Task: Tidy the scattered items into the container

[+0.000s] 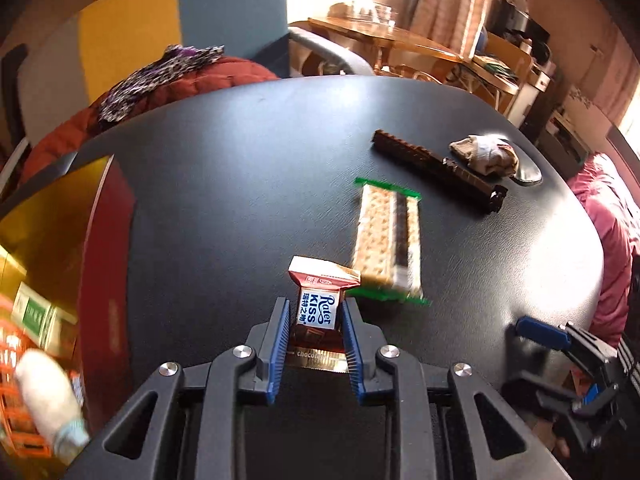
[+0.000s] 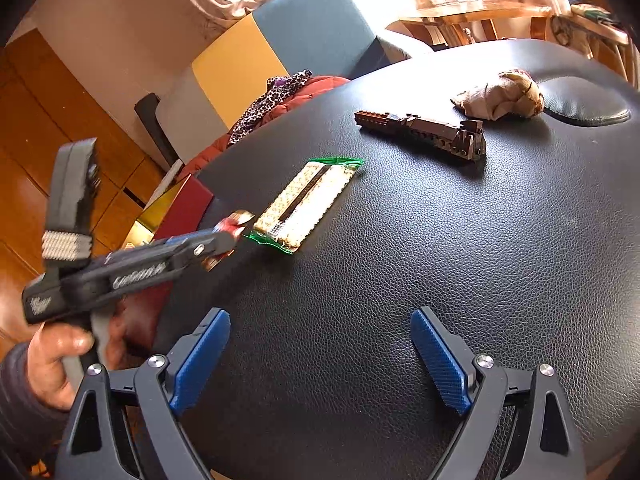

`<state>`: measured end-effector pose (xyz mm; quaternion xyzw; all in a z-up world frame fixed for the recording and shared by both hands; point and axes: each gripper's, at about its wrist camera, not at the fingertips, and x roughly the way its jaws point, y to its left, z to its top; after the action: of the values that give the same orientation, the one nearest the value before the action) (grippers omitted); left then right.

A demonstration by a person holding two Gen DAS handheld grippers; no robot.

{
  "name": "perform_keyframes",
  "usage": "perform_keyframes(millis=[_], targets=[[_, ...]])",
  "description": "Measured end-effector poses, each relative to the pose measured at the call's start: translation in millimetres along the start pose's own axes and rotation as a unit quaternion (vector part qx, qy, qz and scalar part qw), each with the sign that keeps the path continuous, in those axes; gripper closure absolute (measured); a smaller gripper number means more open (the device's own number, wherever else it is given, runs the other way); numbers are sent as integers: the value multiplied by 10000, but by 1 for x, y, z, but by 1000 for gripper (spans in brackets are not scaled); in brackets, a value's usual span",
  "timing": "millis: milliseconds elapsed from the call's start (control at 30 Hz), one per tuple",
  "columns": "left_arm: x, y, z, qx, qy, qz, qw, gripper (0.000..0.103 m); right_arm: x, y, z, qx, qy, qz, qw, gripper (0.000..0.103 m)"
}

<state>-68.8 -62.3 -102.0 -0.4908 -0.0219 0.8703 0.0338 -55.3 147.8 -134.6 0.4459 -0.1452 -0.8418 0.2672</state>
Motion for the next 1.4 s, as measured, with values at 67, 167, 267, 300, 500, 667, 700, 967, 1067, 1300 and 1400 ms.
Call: perform_keyframes(millis=[67, 167, 267, 300, 500, 667, 700, 967, 1067, 1300, 1400], targets=[[-5, 4, -10, -138, -14, 44, 9999, 76, 1, 4, 5, -14, -3, -184, 9998, 11], [-13, 11, -26, -337, -32, 82, 9994, 67, 6, 15, 21, -116, -99, -422, 9990, 13], [-21, 15, -39, -461, -53, -34, 9989, 60, 21, 28, 43, -233, -138, -614, 9977, 13], [-24, 16, -42, -475, -52, -67, 9988, 59, 29, 33, 51, -273, -110, -704, 9971, 13], [-37, 23, -54, -543, -95, -198, 9983, 58, 83, 58, 89, -460, 138, -1373, 9894, 17], [-45, 30, -60, -590, -127, -355, 9975, 57, 117, 64, 94, -636, 734, -1606, 9822, 32], [-47, 30, -60, -596, -140, -382, 9974, 57, 115, 66, 91, -795, 714, -1694, 9797, 37], [-50, 28, -64, -576, -178, -540, 9967, 53, 72, 51, 58, -1371, 805, -1359, 9779, 48], [-51, 26, -66, -512, -176, -571, 9969, 53, 52, 43, 41, -1537, 865, -1146, 9776, 48], [-48, 19, -48, -109, -187, -528, 9984, 50, 17, 30, 9, -1406, 725, -864, 9836, 41], [-39, 14, -34, 132, -75, -422, 9990, 47, 4, 21, 2, -1006, 545, -729, 9908, 30]])
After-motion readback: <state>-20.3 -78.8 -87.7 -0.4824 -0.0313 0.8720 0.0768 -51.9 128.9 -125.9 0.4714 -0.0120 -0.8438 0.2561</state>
